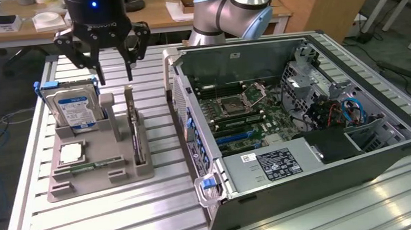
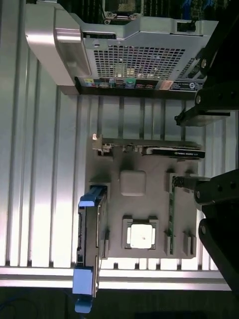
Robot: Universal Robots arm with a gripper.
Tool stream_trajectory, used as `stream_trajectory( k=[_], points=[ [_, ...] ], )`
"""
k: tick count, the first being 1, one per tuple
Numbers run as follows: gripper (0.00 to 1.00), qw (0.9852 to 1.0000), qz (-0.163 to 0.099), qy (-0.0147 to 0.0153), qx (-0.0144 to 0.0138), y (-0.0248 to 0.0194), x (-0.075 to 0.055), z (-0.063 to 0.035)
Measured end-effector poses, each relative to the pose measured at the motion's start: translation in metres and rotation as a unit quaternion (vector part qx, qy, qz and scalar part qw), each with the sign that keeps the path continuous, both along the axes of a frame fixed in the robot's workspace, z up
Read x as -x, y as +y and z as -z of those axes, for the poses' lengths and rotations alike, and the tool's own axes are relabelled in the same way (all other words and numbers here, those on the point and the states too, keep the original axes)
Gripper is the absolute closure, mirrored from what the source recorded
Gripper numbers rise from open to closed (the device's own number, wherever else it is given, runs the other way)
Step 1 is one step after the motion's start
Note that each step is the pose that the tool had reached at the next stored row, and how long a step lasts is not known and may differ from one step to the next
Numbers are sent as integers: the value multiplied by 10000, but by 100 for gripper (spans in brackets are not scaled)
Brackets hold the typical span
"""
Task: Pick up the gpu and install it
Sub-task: 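Pick up the gpu and move the gpu toward the slot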
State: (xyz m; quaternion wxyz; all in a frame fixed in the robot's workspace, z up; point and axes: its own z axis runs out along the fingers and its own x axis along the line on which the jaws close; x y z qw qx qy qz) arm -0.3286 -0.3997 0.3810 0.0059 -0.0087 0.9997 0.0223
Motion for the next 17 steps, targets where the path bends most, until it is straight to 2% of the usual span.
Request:
stream_trajectory(
  k=[2, 6, 7, 10, 12, 17],
  points=[
    [47, 10000, -8, 15, 0, -15, 1, 36],
    [47, 10000, -20, 73, 14, -49, 1, 88],
    [47, 10000, -27, 79, 17, -52, 1, 103],
    [47, 10000, -33, 78, 27, -61, 1, 147],
    [47, 10000, -36, 65, 33, -61, 1, 173],
    [47, 10000, -35, 61, 34, -66, 2, 262]
  ],
)
